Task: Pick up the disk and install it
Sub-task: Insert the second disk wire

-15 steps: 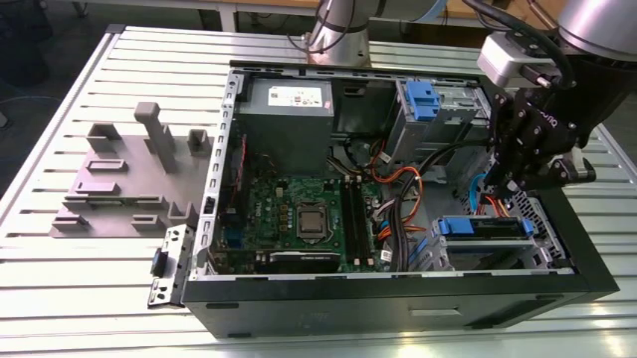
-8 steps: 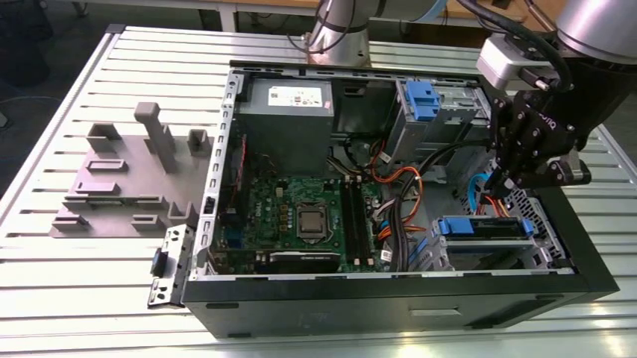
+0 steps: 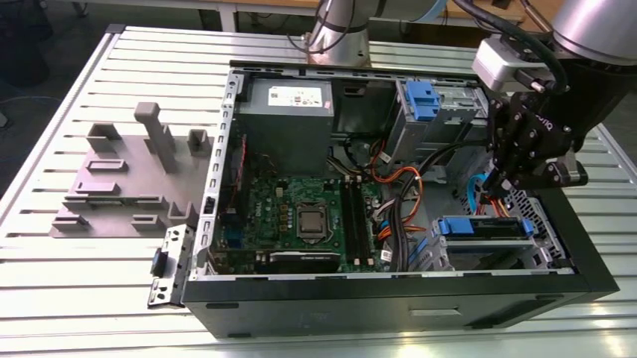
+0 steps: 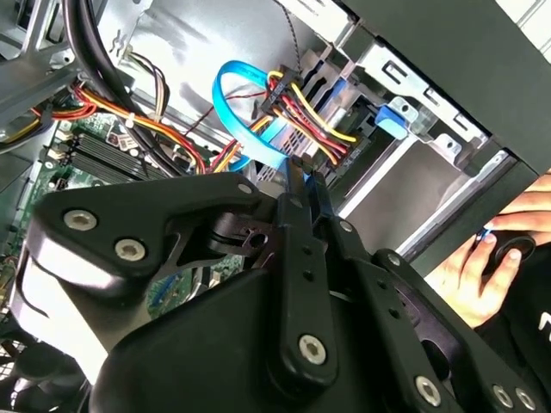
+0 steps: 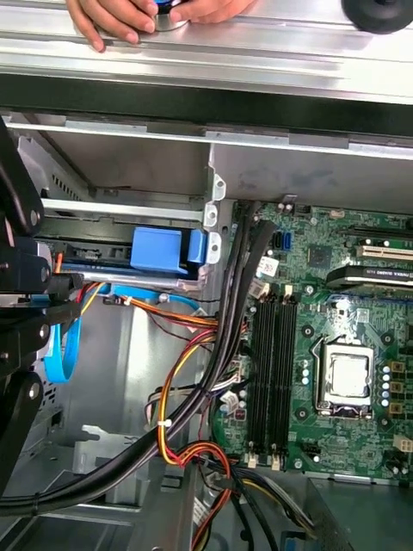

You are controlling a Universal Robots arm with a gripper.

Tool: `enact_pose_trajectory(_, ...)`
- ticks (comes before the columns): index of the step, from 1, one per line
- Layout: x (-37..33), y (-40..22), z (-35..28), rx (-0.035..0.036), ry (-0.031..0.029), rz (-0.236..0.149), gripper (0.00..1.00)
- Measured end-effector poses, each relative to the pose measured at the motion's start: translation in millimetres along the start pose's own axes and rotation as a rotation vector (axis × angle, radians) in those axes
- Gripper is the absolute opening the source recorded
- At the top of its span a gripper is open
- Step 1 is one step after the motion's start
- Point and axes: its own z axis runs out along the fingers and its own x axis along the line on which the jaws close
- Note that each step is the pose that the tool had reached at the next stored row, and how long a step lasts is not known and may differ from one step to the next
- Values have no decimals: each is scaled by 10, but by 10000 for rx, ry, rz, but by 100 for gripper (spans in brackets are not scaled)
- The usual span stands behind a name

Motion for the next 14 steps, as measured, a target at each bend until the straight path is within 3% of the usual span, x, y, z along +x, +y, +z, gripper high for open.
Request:
enact_pose_trajectory(12, 98, 26, 21, 21, -3, -160, 16)
enact_pose_trajectory(14, 110, 27, 30, 31, -38, -198, 16)
